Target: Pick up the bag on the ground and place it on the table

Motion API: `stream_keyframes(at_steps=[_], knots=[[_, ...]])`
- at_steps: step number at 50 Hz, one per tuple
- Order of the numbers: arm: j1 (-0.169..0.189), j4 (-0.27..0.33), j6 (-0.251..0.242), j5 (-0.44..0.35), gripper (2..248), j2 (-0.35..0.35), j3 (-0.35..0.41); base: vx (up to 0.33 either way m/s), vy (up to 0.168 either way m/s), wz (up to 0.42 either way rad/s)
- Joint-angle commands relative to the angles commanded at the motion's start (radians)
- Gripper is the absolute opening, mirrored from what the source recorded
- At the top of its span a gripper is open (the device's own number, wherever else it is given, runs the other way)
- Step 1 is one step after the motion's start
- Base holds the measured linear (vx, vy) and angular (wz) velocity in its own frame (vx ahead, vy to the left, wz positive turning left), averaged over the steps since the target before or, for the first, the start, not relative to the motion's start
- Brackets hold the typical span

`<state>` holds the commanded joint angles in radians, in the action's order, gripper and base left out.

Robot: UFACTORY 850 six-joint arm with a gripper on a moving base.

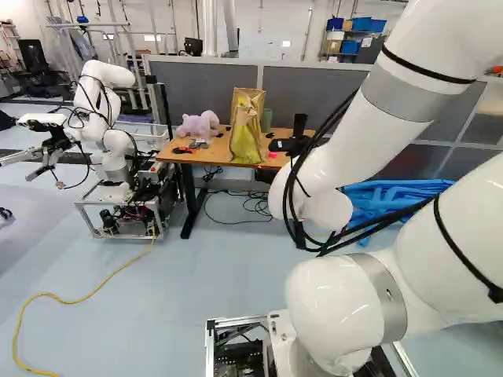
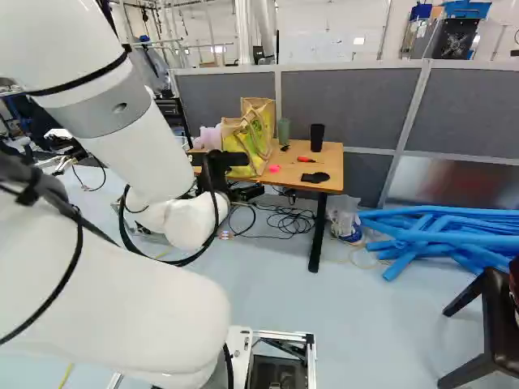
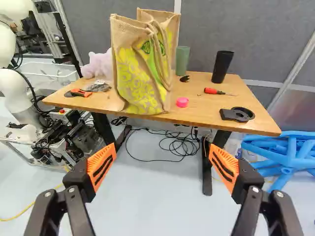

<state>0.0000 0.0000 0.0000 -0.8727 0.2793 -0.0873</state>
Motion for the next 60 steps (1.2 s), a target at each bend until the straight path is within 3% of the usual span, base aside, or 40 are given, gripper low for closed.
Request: stream_keyframes(at_steps=[60], knots=[[0.000, 0.000, 0.000, 0.000, 247, 0.000, 0.000, 0.000, 0.000, 0.000]])
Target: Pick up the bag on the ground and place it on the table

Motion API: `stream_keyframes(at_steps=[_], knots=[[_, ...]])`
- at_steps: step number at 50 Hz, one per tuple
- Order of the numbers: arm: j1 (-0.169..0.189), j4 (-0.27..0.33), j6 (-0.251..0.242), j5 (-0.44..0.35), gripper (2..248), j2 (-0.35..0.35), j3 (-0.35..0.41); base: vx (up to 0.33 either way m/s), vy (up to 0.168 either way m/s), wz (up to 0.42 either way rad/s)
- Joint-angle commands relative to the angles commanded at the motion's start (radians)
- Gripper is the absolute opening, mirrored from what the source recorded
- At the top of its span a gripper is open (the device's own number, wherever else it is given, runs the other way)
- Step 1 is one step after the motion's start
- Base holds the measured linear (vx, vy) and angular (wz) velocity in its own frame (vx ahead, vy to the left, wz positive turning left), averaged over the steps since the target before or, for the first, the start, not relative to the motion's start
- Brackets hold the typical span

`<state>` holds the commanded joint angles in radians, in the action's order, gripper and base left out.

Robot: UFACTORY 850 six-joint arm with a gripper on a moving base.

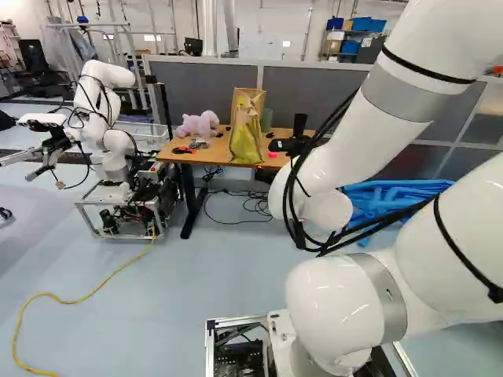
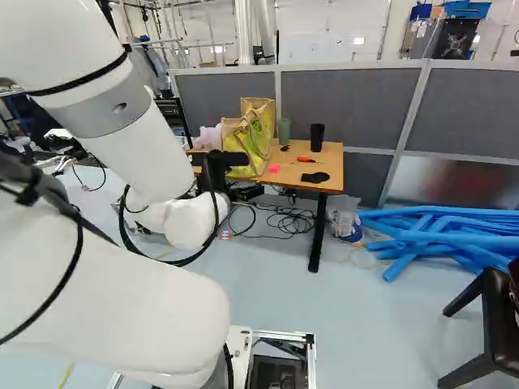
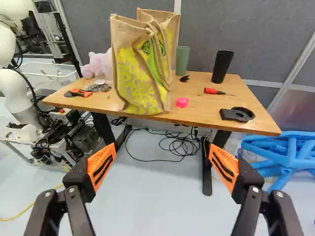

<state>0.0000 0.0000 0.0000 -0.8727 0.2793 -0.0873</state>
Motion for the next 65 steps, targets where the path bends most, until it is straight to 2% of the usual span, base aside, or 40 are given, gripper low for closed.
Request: stream_keyframes(at_steps=[65], knots=[[0.000, 0.000, 0.000, 0.000, 247, 0.000, 0.000, 0.000, 0.000, 0.000]])
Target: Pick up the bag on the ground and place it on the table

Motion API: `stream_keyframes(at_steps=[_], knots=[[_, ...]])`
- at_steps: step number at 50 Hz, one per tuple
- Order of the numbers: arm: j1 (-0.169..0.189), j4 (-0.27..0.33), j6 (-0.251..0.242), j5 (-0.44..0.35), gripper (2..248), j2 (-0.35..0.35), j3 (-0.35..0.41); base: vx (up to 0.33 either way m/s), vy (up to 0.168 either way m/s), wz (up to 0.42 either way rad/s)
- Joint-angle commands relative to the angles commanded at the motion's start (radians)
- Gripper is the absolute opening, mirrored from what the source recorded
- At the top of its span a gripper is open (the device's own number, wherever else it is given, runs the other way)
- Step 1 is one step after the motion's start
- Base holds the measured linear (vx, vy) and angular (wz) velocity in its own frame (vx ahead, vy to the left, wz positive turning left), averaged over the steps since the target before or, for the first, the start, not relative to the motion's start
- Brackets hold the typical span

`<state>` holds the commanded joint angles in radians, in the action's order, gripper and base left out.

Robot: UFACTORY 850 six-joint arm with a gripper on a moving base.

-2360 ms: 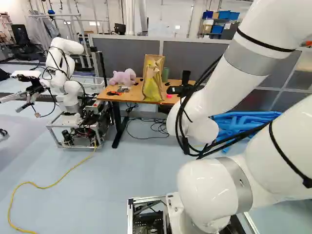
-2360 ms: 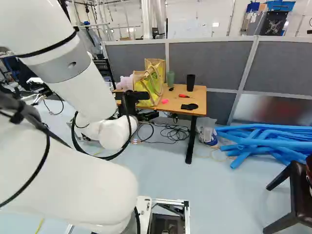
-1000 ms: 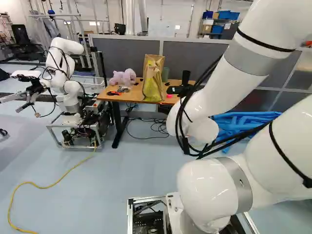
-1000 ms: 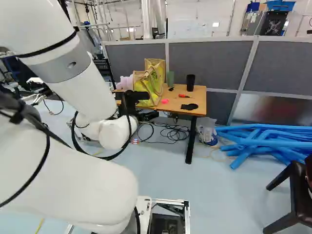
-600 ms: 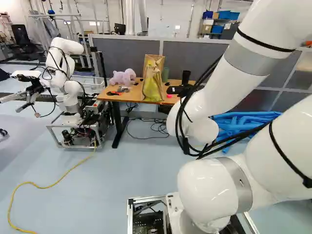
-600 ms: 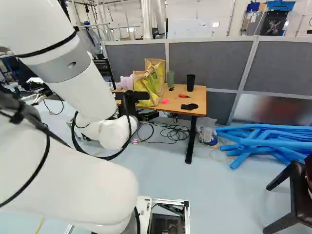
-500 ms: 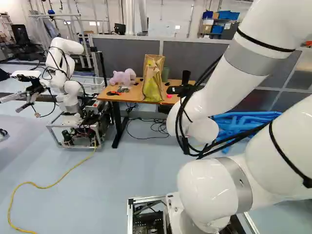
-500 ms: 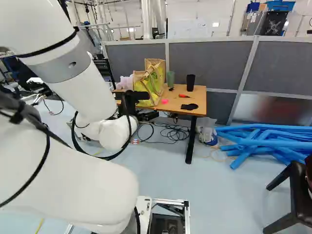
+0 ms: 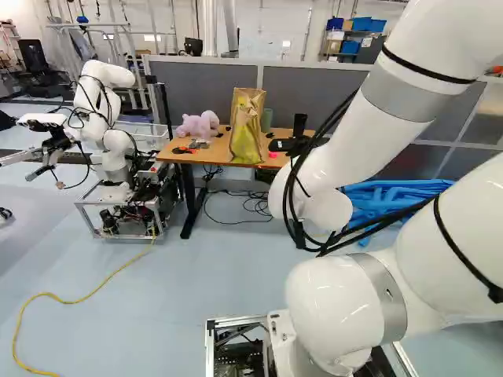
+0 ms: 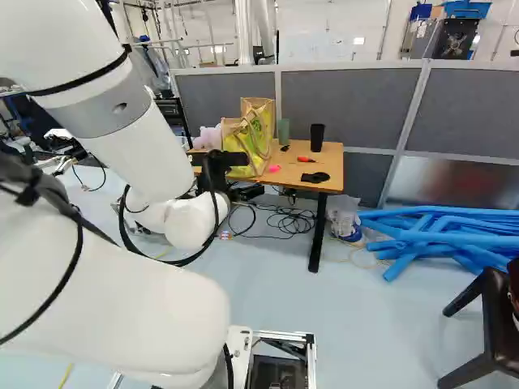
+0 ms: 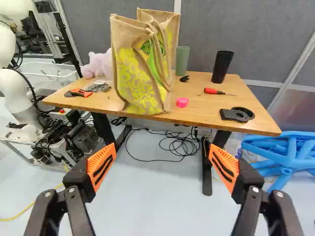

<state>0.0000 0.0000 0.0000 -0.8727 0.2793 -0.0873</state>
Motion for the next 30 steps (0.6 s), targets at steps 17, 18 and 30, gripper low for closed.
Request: stream_keyframes(at_steps=[17, 18, 30], knots=[[0.000, 0.000, 0.000, 0.000, 247, 0.000, 0.000, 0.000, 0.000, 0.000], [0.000, 0.000, 0.000, 0.000, 247, 0.000, 0.000, 0.000, 0.000, 0.000], [0.000, 0.000, 0.000, 0.000, 247, 0.000, 0.000, 0.000, 0.000, 0.000]])
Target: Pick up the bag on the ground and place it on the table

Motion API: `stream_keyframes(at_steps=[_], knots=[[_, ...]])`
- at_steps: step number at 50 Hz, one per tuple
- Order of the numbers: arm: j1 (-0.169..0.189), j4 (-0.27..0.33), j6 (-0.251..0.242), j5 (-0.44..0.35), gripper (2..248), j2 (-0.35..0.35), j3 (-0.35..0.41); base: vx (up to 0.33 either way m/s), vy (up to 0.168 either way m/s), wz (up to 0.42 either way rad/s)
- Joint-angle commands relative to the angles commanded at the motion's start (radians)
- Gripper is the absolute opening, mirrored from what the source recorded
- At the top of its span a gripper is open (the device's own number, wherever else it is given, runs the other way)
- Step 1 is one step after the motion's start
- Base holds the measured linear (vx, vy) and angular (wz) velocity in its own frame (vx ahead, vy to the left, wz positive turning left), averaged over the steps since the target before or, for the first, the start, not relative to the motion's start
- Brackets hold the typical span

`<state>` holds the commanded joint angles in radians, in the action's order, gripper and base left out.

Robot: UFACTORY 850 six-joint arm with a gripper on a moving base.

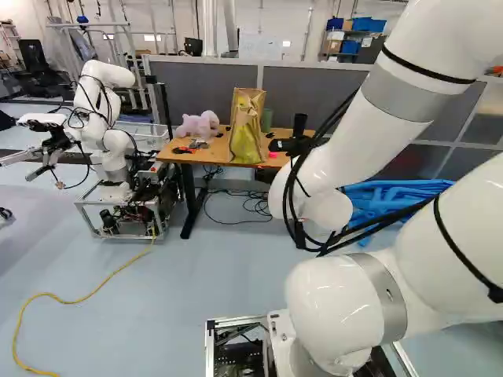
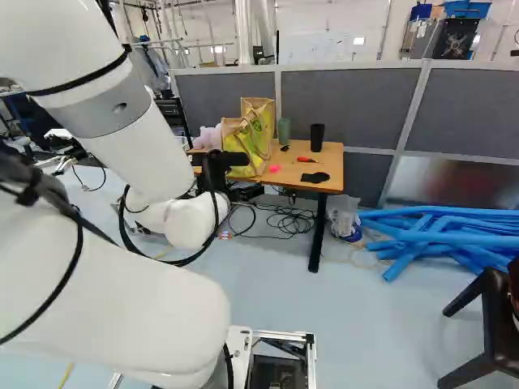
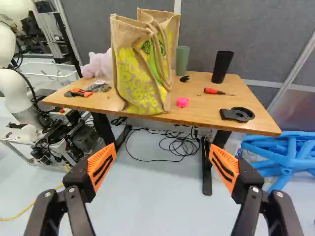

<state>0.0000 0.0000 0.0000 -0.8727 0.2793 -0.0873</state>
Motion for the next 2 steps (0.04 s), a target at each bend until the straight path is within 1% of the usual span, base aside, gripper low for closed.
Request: stream_keyframes(at_steps=[2], knots=[[0.000, 0.000, 0.000, 0.000, 247, 0.000, 0.000, 0.000, 0.000, 0.000]])
